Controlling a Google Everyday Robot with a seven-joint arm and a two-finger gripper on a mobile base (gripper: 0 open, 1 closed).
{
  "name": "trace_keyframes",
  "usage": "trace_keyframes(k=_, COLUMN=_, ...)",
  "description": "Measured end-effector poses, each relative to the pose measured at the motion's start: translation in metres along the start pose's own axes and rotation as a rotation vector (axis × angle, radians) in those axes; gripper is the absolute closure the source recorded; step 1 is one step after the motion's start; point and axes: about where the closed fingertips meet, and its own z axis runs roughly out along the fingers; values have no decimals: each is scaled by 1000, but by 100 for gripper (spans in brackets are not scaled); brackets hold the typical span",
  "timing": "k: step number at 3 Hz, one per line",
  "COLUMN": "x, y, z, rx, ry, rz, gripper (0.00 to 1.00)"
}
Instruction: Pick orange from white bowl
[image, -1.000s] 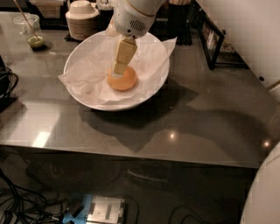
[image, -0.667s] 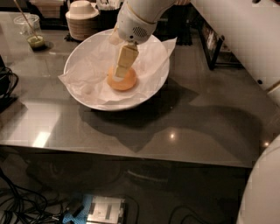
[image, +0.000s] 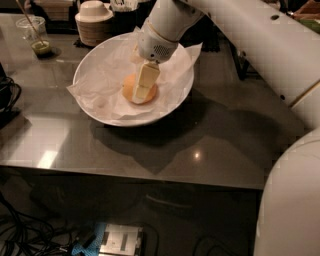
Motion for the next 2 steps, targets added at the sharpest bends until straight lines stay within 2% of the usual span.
trace_keyframes(k=2, x=20, y=15, z=22, rx=-57, ry=-7, rz=27, gripper=20)
